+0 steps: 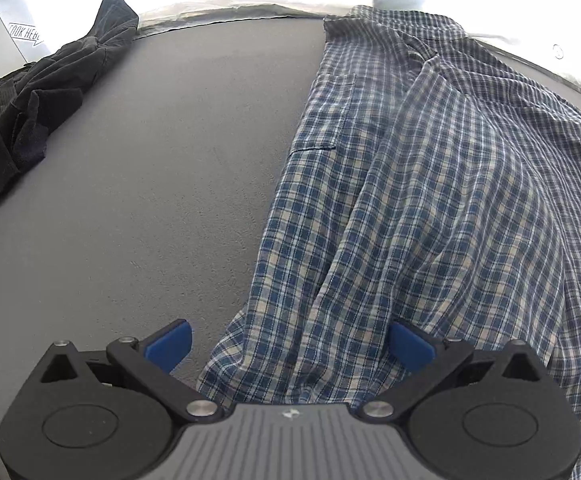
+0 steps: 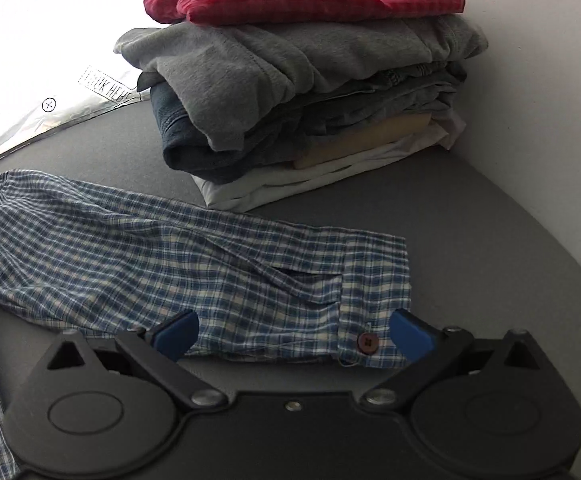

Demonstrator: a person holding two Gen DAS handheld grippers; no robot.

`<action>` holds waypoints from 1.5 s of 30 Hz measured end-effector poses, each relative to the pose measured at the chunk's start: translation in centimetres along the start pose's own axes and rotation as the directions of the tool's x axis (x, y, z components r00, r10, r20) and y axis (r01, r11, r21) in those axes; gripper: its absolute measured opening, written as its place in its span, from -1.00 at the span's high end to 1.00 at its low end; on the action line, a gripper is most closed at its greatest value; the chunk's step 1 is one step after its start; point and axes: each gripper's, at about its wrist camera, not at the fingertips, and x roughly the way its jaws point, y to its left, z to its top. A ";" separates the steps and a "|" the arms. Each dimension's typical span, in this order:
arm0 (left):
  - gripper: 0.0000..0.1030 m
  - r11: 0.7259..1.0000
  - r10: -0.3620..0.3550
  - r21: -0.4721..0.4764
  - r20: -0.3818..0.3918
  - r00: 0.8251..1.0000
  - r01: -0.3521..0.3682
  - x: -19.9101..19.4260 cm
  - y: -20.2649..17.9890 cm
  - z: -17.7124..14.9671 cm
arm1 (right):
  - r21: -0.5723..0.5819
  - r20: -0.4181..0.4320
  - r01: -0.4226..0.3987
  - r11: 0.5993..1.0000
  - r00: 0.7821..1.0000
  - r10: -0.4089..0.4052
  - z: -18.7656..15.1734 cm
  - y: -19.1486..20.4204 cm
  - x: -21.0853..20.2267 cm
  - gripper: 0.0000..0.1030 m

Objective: Fold clothes

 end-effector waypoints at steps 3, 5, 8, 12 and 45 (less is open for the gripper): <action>-1.00 0.997 -0.027 -0.069 -0.011 1.000 0.027 0.4 0.6 0.1 | 0.056 -0.040 0.024 0.998 0.999 -0.022 0.8 -1.3 1.8 -0.98; -1.00 0.997 -0.020 -0.076 0.003 1.000 0.020 0.3 0.5 -0.1 | 0.103 -0.070 -0.007 0.995 0.997 0.014 0.9 -2.0 2.4 -0.75; -1.00 0.995 -0.009 -0.094 0.028 1.000 0.011 0.0 0.4 -0.6 | 0.124 -0.060 -0.004 0.992 0.998 0.011 0.9 -2.3 2.2 -0.39; -1.00 0.995 -0.007 -0.099 0.042 0.999 0.012 0.1 0.4 -0.6 | 0.158 -0.040 -0.158 0.975 0.985 0.166 1.3 -2.6 1.8 0.61; -1.00 0.995 -0.011 -0.094 0.105 0.994 0.021 0.2 0.4 -1.3 | -0.087 -0.262 -0.851 0.517 0.520 0.813 1.4 23.2 -4.9 -0.59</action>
